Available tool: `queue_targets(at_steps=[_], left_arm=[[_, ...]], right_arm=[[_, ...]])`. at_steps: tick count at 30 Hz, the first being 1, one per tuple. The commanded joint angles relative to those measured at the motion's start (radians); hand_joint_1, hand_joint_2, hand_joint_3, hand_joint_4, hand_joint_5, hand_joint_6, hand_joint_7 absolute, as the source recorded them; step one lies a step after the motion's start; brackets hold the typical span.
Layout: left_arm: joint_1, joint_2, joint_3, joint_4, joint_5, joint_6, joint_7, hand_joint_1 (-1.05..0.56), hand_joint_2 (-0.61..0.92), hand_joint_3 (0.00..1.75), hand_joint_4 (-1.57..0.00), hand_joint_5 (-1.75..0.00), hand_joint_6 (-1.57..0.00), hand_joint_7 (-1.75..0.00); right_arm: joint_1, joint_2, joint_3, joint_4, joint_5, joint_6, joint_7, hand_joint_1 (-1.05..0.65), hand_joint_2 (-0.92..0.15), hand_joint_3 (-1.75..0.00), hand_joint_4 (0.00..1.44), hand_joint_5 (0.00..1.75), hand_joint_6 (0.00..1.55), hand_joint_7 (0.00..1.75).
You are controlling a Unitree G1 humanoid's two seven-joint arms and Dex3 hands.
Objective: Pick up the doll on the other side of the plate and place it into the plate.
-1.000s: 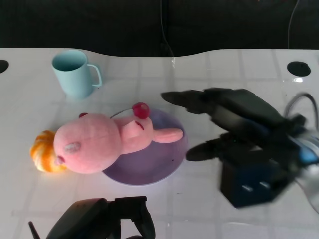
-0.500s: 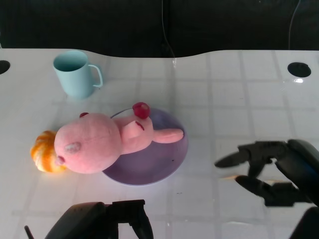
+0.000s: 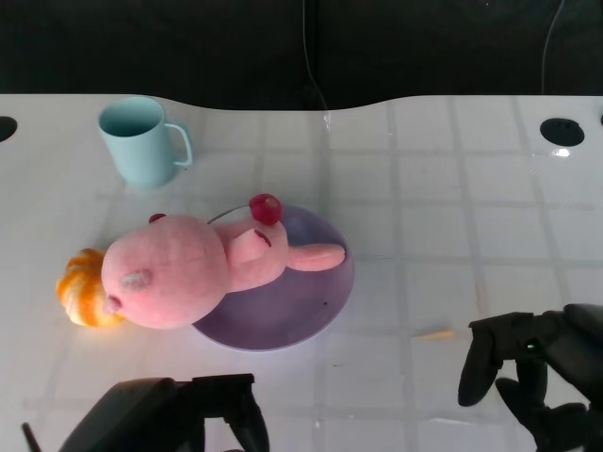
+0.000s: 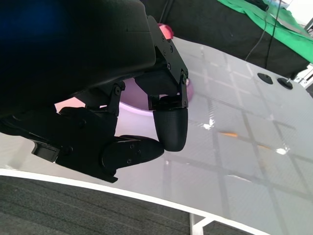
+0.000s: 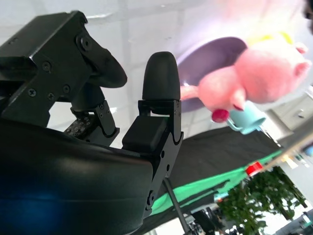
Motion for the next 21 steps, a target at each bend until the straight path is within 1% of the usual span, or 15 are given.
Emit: queue_targets(at_steps=[1, 6, 11, 16, 21], left_arm=[[0.0, 0.02, 0.012, 0.014, -0.007, -0.012, -0.008, -0.26, 0.83, 0.5, -0.66, -1.57, -0.68, -1.22], [-0.005, 0.019, 0.008, 0.018, -0.008, -0.006, -0.012, -0.26, 0.84, 0.47, -0.66, -1.58, -0.68, -1.23], [-0.012, 0.016, 0.004, 0.027, -0.006, -0.011, -0.009, -0.26, 0.85, 0.46, -0.66, -1.57, -0.68, -1.23], [-0.017, 0.015, 0.002, 0.031, -0.005, -0.009, -0.009, -0.26, 0.86, 0.46, -0.66, -1.58, -0.67, -1.24], [-0.018, 0.013, 0.002, 0.043, -0.006, -0.019, -0.001, -0.26, 0.86, 0.46, -0.66, -1.6, -0.68, -1.26]], right_arm=[[-0.018, -0.008, 0.019, 0.039, -0.033, -0.014, -0.019, 0.08, -0.24, -1.4, 0.95, 1.68, 0.92, 1.26], [-0.03, -0.013, 0.035, 0.06, -0.064, 0.004, -0.011, 0.03, -0.24, -1.36, 0.94, 1.72, 0.89, 1.33], [-0.04, -0.013, 0.036, 0.081, -0.078, 0.005, -0.012, 0.02, -0.28, -1.31, 0.92, 1.73, 0.88, 1.33], [-0.049, -0.015, 0.038, 0.101, -0.092, -0.007, -0.025, 0.01, -0.29, -1.29, 0.92, 1.74, 0.88, 1.33], [-0.057, -0.016, 0.04, 0.097, -0.11, 0.035, -0.007, -0.02, -0.31, -1.26, 0.9, 1.74, 0.87, 1.33]])
